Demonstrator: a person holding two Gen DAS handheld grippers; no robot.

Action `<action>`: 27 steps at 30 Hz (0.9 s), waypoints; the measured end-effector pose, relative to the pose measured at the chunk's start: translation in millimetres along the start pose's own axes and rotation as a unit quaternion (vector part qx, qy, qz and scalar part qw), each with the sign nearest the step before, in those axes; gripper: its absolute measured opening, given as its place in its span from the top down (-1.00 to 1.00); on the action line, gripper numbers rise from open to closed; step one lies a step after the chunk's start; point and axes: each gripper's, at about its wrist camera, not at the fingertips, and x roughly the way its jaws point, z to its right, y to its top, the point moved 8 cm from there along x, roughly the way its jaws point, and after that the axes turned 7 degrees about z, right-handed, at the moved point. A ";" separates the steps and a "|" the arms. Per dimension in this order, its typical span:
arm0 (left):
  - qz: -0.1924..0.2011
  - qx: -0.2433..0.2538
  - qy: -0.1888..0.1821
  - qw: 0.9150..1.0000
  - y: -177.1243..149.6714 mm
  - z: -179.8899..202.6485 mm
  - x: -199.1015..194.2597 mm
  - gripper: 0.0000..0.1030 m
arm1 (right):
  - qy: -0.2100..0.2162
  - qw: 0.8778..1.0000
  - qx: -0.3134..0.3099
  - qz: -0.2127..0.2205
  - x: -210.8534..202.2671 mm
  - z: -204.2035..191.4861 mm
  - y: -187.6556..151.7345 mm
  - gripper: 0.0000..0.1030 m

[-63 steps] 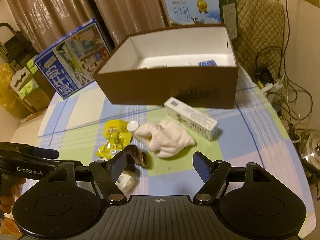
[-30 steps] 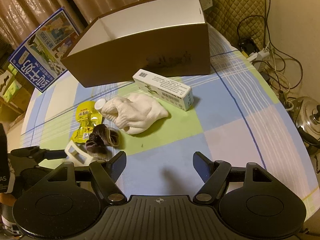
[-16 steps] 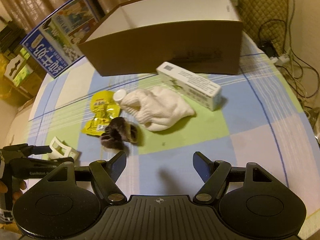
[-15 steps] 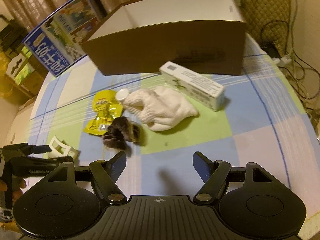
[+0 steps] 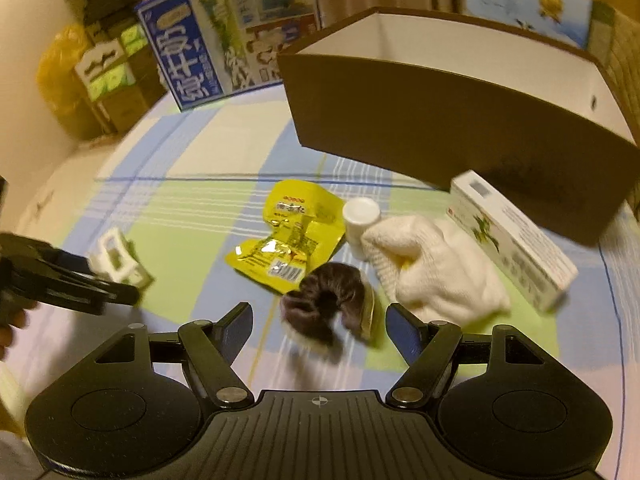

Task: Organize objects
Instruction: 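Grasp the white hair clip with left tool while right tool grasps the velvet scrunchie, then lift and carry the hair clip with left tool while right tool carries the scrunchie over the box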

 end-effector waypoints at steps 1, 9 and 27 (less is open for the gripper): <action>0.001 -0.002 -0.001 1.000 0.1 -0.8 0.1 -0.50 | -0.001 1.000 -0.007 0.000 5.9 -1.1 0.1 -0.38; 0.011 0.000 -0.007 1.000 3.0 -11.4 -2.0 -0.61 | -0.012 0.999 -0.050 -0.001 25.1 -4.6 -9.8 0.24; 0.041 0.123 -0.050 0.990 18.1 -7.0 0.9 -0.84 | -0.028 0.998 0.062 0.006 -24.9 28.9 -30.9 0.58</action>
